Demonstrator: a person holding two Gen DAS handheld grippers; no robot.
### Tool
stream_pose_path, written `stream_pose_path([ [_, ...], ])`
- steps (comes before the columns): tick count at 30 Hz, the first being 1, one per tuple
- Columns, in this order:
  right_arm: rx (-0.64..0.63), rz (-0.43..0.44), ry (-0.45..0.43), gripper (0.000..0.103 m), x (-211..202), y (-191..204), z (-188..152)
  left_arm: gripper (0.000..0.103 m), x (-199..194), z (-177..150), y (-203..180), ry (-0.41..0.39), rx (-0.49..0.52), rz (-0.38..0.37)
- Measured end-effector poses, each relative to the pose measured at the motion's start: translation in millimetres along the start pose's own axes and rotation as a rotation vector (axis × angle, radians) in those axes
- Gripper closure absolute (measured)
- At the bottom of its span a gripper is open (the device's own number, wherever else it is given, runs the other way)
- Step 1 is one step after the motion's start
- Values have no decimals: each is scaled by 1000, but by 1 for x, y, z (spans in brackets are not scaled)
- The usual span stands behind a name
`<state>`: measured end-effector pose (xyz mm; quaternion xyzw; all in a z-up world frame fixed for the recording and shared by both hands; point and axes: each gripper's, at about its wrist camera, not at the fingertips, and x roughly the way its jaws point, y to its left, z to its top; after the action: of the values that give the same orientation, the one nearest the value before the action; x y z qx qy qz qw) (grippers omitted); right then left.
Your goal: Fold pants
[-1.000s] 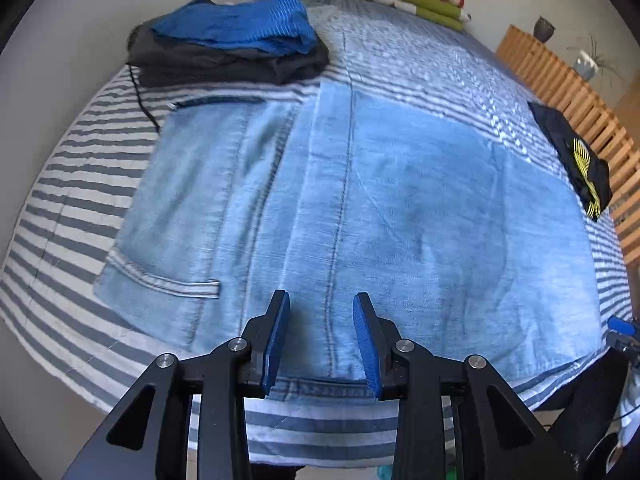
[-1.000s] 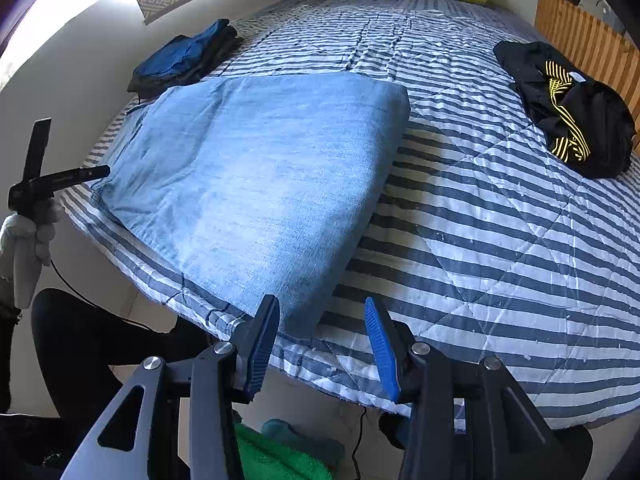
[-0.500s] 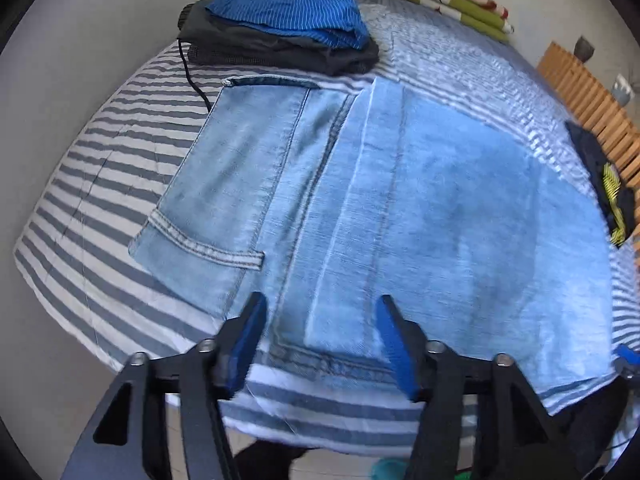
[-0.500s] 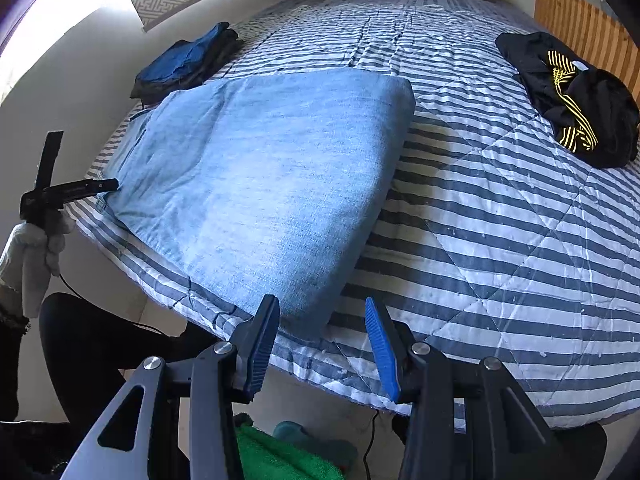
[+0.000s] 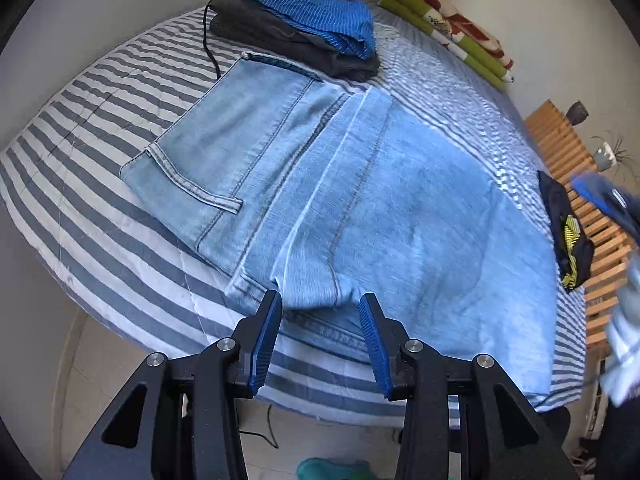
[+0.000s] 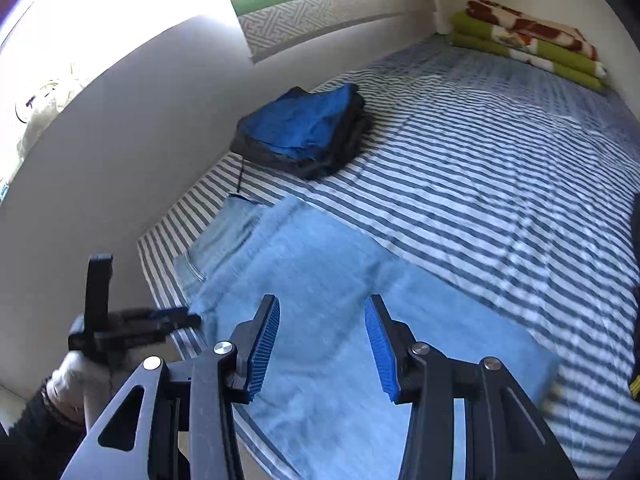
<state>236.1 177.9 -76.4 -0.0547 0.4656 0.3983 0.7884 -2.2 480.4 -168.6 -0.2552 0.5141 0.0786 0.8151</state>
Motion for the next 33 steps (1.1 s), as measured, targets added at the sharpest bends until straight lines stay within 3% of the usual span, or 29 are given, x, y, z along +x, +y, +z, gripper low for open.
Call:
stream_pose_path([
  [2, -89, -26, 35, 62, 39, 18, 31, 60, -1, -1, -1, -5, -12, -20],
  [6, -110, -3, 151, 62, 118, 30, 74, 60, 9, 7, 6, -3, -44, -33],
  [14, -182, -8, 314, 62, 218, 35, 97, 60, 25, 11, 12, 8, -9, -44],
  [18, -202, 18, 314, 65, 222, 38, 93, 75, 24, 14, 8, -22, 25, -20],
  [20, -193, 23, 311, 85, 221, 36, 93, 78, 24, 13, 6, -31, 45, -22],
  [23, -194, 2, 289, 99, 216, 32, 98, 85, 21, 11, 0, -51, 91, -16],
  [33, -211, -18, 186, 100, 192, 45, 102, 88, 6, 8, 18, -72, 77, -68],
])
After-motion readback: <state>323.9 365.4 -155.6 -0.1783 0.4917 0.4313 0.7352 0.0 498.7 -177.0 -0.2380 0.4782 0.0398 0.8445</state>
